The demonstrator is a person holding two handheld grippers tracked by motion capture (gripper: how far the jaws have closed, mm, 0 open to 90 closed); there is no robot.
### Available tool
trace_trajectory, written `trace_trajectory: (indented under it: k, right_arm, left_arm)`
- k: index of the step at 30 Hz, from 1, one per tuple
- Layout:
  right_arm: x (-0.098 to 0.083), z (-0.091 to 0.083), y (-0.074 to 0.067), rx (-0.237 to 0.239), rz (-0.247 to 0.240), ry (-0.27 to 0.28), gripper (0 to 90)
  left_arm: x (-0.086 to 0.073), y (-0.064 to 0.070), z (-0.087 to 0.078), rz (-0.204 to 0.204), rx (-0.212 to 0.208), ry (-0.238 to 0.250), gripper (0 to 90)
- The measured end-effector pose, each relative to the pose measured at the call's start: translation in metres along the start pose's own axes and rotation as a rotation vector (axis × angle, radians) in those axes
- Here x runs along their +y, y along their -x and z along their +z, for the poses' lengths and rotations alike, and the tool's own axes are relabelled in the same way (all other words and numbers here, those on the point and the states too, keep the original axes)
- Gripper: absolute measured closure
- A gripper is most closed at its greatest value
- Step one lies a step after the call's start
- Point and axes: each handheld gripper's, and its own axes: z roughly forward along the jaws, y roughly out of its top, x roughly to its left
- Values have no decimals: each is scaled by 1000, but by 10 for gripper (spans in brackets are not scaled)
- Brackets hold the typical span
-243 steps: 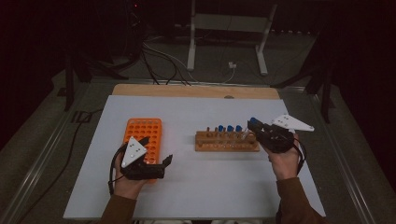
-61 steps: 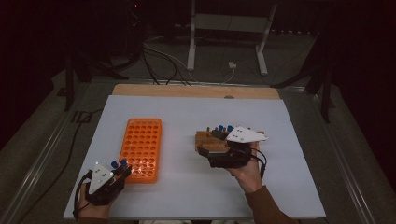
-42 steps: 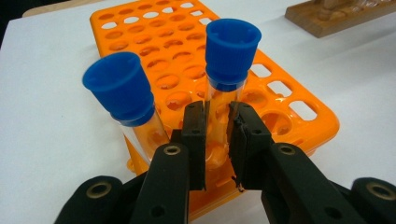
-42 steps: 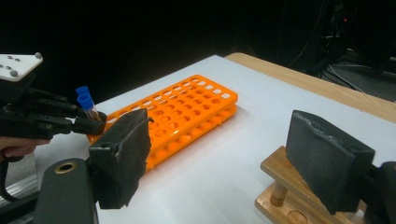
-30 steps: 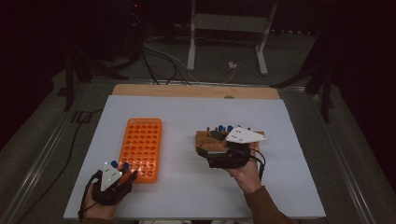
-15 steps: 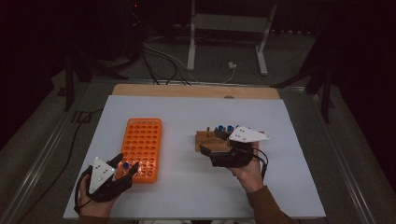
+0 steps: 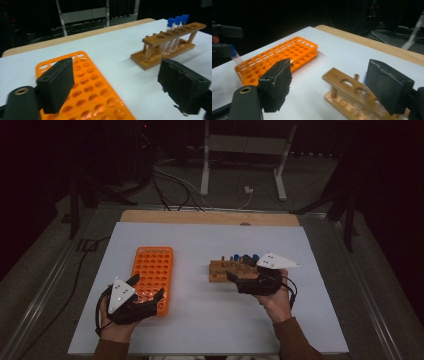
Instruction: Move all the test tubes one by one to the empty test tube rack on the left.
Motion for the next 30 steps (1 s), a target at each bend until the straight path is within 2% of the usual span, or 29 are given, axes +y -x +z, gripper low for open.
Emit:
trace_trajectory:
  k: [5,7,22,26,30]
  right_arm:
    - [-2,-7,16,-46,17,-1,204]
    - [-2,-9,23,-64,23,-1,203]
    - [-16,-8,60,-185,88,-23,223]
    - [-22,-5,68,-220,102,-40,273]
    - [-24,-4,71,-229,107,-46,368]
  left_arm:
    - [3,7,11,-2,-20,-6,64]
    - [4,10,14,-9,-44,-12,25]
    - [3,14,19,-11,-67,-4,16]
    - [3,15,20,-9,-71,-2,16]
    - [3,15,18,-11,-72,2,17]
